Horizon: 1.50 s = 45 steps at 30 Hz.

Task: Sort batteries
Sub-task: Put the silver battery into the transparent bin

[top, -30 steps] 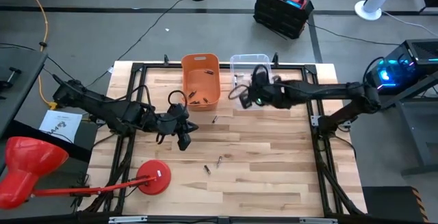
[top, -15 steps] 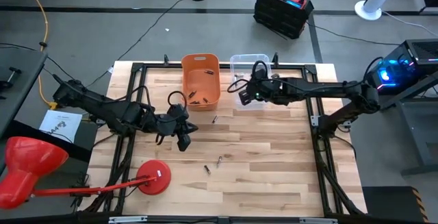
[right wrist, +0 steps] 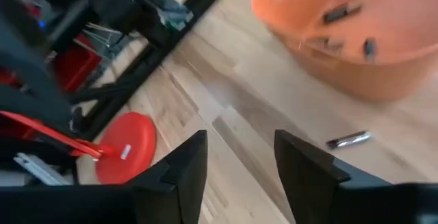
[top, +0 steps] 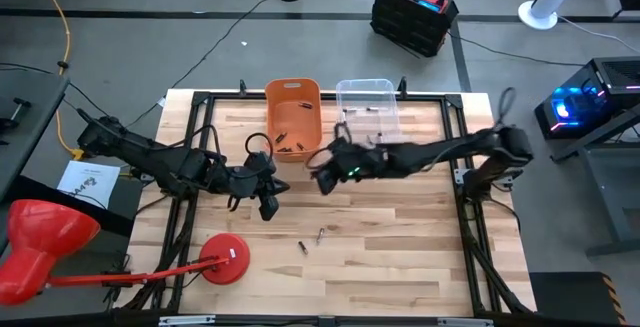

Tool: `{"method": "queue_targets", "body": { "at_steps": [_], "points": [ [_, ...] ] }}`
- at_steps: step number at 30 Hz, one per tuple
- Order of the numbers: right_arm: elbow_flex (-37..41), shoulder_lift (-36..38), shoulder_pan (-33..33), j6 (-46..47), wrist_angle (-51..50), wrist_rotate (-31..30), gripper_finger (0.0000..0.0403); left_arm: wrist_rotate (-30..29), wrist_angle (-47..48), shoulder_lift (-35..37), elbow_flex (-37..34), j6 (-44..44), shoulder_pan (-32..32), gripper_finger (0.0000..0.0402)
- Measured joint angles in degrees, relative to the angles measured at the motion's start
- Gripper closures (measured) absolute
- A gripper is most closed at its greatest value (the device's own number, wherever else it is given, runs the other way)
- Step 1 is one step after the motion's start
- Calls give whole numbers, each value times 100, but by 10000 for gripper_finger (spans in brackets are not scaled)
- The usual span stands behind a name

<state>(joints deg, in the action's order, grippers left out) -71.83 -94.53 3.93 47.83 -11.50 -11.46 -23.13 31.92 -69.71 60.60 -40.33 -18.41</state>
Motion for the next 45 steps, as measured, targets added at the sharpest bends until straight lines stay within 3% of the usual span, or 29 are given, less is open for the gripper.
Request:
{"method": "queue_targets", "body": {
  "at_steps": [3, 8, 10, 15, 23, 42, 45],
  "points": [
    [0, -519, 74, 162, 343, -50, 263, 7, -2, 0, 0, 0, 0, 401],
    [2, -1242, 69, 433, 423, -350, 371, 234, -200, 0, 0, 8, 0, 401],
    [2, -1414, 60, 466, 488, -619, 392, 433, -357, 0, 0, 106, -9, 401],
    [2, -1746, 58, 617, 639, -1118, 401, 737, -714, 2, 0, 440, -95, 401],
    [-4, -2120, 56, 759, 704, -1722, 402, 760, -787, 2, 0, 500, -131, 401],
    [-9, -2634, -279, 633, 1052, -1712, 403, 755, -933, 2, 0, 461, -131, 401],
    [-9, -2635, -335, 428, 1065, -1459, 403, 753, -933, 2, 0, 461, -131, 401]
  ]
}}
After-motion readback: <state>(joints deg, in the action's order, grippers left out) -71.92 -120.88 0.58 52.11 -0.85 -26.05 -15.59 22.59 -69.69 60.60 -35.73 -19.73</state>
